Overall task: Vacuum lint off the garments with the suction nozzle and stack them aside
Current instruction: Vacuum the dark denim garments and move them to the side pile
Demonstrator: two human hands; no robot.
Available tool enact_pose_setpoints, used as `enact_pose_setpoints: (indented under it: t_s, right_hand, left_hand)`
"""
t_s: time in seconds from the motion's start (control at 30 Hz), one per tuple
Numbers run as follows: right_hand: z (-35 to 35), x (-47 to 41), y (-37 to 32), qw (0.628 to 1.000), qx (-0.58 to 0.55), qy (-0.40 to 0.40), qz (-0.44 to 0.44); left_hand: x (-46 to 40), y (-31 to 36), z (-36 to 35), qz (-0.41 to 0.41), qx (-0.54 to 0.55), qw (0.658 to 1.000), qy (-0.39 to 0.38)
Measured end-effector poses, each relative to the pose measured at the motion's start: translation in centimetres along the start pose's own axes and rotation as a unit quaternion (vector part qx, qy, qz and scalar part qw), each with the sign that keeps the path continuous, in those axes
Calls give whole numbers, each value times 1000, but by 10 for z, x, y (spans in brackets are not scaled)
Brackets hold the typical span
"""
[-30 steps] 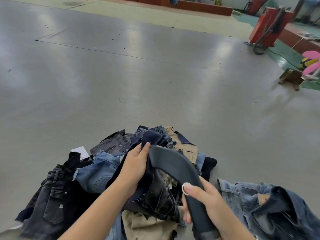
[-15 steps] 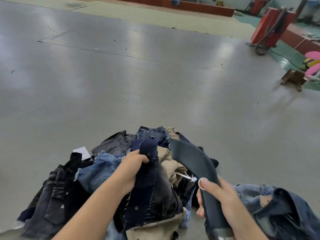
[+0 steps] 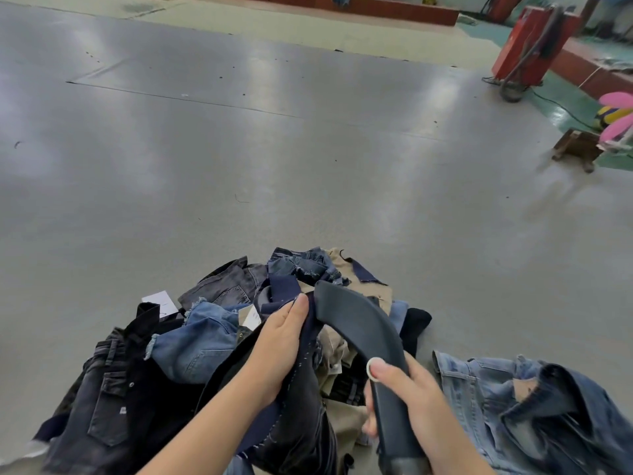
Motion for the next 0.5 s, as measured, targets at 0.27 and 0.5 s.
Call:
enact_pose_setpoints:
  t_s: [0.27,0.5]
  right_hand:
    - [23,5,-7,998,-46,30,17]
    - [-16,13,9,995,9,-96,10]
  left_hand:
    - [-2,6,15,55,132,987,73]
    - [-6,-2,14,82,117,989,44]
Point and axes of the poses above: each hand's wrist, its own x-axis away from the middle knuckle, its own z-axis out of the back of the hand, y = z × x, the point moved 6 cm from there along -x, towards the middle knuckle, and after that the axes turned 9 degrees about x, right-handed, at the moved point
